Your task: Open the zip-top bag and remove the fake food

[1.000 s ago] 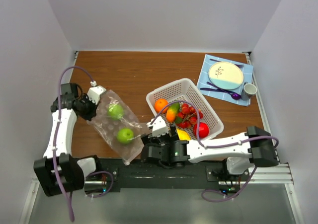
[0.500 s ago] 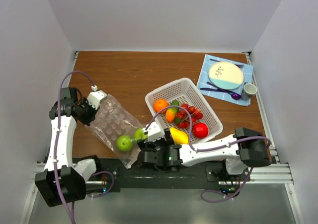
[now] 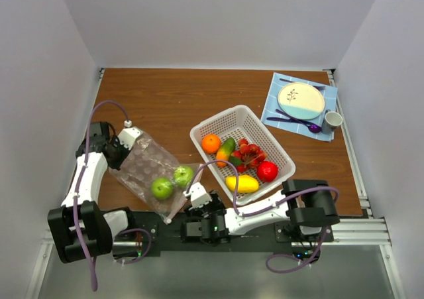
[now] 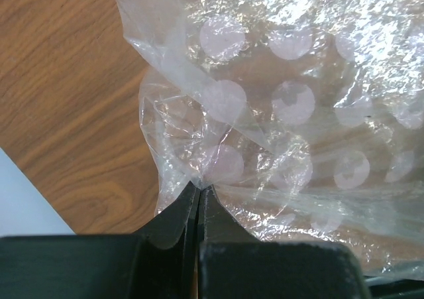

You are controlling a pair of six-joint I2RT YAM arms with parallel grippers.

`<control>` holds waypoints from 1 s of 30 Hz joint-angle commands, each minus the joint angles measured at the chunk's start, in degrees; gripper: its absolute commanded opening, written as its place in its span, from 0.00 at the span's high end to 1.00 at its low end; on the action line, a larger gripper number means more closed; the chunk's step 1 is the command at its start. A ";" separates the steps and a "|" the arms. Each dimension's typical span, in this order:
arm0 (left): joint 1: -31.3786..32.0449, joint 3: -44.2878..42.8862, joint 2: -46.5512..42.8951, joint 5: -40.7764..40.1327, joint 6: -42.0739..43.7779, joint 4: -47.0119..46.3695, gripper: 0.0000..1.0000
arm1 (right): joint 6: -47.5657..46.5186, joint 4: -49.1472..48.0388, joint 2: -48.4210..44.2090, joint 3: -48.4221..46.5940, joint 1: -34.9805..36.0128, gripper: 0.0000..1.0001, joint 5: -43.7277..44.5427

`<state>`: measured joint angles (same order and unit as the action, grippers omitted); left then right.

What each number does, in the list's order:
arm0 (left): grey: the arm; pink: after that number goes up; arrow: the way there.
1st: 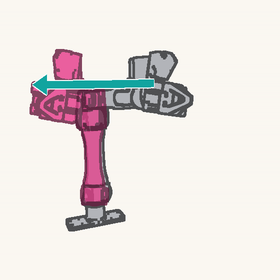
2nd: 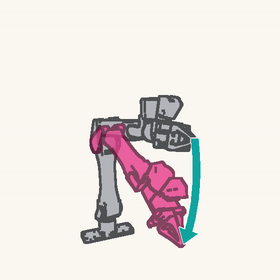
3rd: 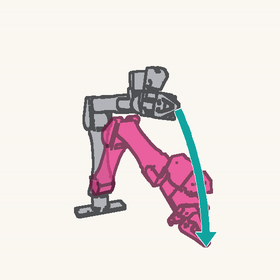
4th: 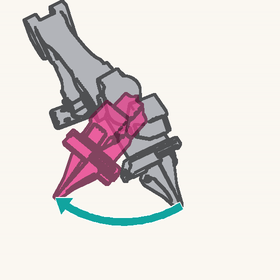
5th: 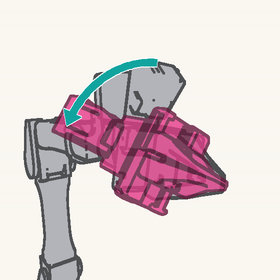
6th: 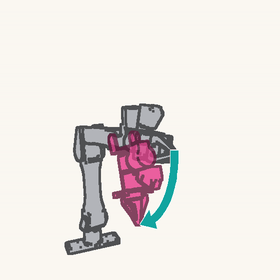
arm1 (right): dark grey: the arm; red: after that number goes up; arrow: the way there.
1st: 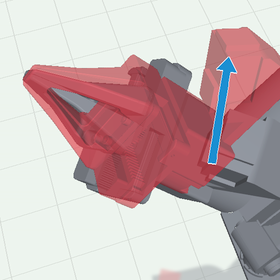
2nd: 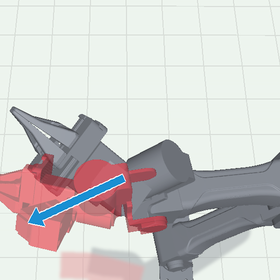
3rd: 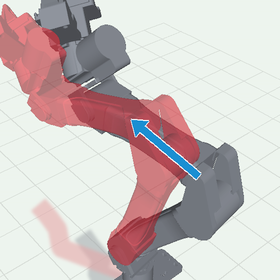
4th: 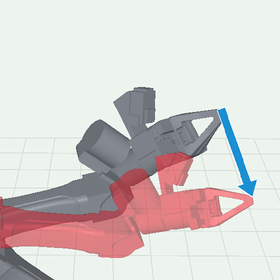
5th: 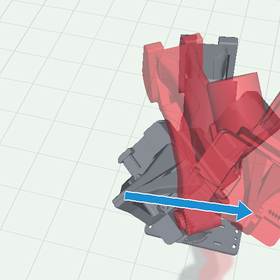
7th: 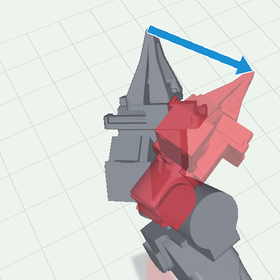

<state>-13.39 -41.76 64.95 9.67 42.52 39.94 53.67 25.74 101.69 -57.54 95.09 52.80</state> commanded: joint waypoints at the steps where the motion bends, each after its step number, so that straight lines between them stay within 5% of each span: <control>1: -0.32 1.50 -0.69 -2.90 0.45 -4.34 0.98 | -0.32 1.16 -2.19 -5.39 0.10 0.29 2.92; 5: -0.32 1.42 -1.32 -4.04 1.16 -5.05 0.75 | -3.82 0.11 -3.34 -6.97 0.10 0.27 3.45; 6: -0.32 -0.32 -1.40 -4.22 0.90 -4.70 0.60 | -4.27 -0.07 -2.73 -7.67 0.01 0.27 3.63; 9: -0.32 -8.21 -1.66 -3.09 0.02 -0.67 0.35 | -4.80 -0.07 -0.45 -9.34 0.10 0.29 3.63; 15: -0.32 -28.77 -0.62 4.82 -0.07 15.21 0.31 | -2.34 -1.03 0.44 -8.48 0.10 0.33 3.10; 19: -0.24 -36.72 1.76 16.90 -1.30 23.76 0.32 | -2.34 -3.32 0.79 -7.33 0.01 0.33 2.93; 23: 4.50 -31.49 1.76 27.85 -5.06 26.51 0.37 | -4.18 -6.04 1.93 -6.97 -0.25 0.33 3.80; 30: 15.40 -19.33 3.51 27.16 -9.39 18.69 0.46 | -5.59 -11.41 2.11 -3.99 -1.57 0.32 4.51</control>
<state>-1.91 -64.47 66.87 33.19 36.45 59.46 48.60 18.76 103.66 -63.26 94.32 54.52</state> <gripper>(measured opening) 0.554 0.673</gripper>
